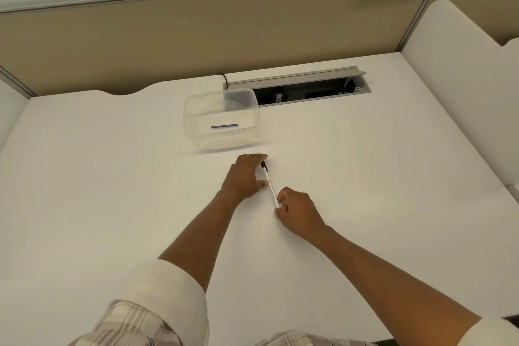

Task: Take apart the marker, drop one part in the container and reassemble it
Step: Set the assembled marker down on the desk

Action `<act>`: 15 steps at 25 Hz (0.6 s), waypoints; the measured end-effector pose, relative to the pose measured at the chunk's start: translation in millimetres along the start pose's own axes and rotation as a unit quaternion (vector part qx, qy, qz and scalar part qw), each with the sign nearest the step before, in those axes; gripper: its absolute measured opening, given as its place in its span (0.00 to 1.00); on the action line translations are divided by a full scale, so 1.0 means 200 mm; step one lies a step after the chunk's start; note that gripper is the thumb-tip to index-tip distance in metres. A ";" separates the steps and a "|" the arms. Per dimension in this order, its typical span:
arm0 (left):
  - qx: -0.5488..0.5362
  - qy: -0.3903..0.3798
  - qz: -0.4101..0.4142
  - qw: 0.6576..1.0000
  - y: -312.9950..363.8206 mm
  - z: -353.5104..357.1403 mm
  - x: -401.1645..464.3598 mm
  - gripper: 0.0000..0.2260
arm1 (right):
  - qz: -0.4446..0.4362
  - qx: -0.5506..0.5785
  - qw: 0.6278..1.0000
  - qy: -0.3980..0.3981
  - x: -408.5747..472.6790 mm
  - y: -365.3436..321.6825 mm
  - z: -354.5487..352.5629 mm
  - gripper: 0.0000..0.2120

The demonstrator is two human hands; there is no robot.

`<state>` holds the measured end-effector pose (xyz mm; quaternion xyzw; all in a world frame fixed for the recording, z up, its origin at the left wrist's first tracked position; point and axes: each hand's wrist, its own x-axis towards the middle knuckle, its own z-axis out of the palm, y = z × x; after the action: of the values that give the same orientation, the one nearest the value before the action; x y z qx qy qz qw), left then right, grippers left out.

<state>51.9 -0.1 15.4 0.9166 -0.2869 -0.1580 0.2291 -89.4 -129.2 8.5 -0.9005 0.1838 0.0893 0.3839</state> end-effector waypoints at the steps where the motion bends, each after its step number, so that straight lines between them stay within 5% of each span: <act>1: 0.008 -0.004 0.006 1.000 0.00 0.00 0.01 0.33 | 0.005 -0.009 1.000 -0.007 0.00 -0.01 0.01 0.08; 15: 0.069 -0.020 0.027 0.997 0.03 0.10 -0.01 0.32 | 0.012 -0.065 0.998 -0.014 0.02 -0.03 0.05 0.11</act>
<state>39.1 -9.1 1.2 0.9189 -0.3259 -0.1504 0.1637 -83.6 -119.0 3.8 -0.9198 0.1828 0.1182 0.3265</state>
